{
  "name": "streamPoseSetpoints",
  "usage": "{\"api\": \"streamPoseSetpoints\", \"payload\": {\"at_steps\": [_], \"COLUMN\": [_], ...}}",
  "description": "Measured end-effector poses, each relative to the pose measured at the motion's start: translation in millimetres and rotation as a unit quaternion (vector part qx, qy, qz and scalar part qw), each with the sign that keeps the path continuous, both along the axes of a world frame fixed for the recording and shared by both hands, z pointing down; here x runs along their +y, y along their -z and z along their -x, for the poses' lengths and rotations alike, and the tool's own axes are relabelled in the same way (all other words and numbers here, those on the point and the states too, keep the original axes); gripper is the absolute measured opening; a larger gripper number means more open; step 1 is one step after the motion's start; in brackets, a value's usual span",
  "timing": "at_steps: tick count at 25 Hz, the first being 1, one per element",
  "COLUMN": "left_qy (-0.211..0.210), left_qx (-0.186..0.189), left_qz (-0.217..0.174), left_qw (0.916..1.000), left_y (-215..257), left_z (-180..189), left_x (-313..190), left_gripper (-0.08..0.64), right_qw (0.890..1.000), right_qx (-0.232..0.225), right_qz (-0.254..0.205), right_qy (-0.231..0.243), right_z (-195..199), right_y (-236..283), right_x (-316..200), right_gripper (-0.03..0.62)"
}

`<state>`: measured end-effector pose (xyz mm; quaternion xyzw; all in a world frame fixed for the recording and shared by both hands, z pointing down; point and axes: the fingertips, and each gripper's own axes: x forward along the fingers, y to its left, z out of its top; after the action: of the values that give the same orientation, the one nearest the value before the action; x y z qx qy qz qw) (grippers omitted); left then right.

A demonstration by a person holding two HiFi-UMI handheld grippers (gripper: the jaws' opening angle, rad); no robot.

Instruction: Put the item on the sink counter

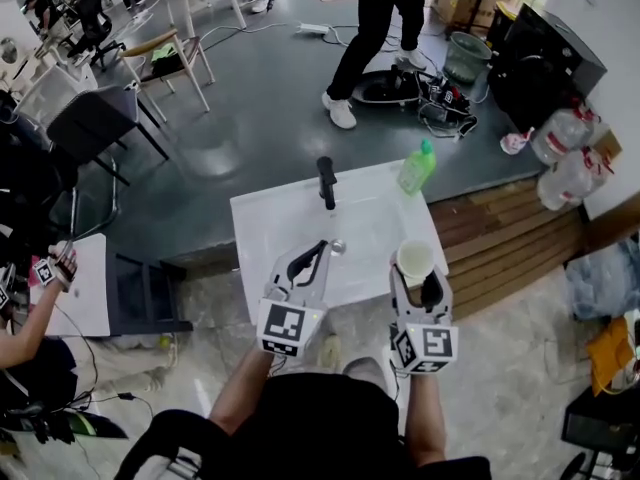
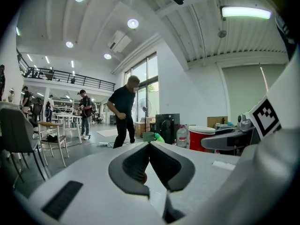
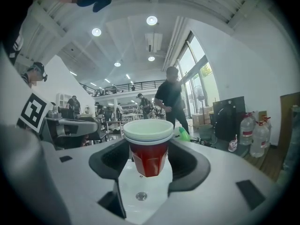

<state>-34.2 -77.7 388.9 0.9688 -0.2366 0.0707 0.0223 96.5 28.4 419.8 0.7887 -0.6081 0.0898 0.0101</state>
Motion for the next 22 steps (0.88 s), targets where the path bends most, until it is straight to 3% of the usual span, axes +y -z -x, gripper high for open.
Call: {"api": "streamPoseSetpoints", "payload": {"at_steps": [10, 22], "left_qy": [0.020, 0.068], "left_qx": [0.001, -0.009], "left_qz": [-0.006, 0.002], "left_qw": [0.9998, 0.9976], "left_y": [-3.7, -8.6], "left_z": [-6.5, -41.9], "left_x": [-15.2, -52.8], "left_gripper": [0.002, 0.002], "right_qw": [1.000, 0.998], "right_qx": [0.003, 0.001], "right_qz": [0.003, 0.000], "right_qy": [0.019, 0.066], "right_z": [-14.4, -60.6], "right_y": [-6.3, -8.9], "right_x": [-20.1, -76.1], "right_gripper": [0.259, 0.259]}}
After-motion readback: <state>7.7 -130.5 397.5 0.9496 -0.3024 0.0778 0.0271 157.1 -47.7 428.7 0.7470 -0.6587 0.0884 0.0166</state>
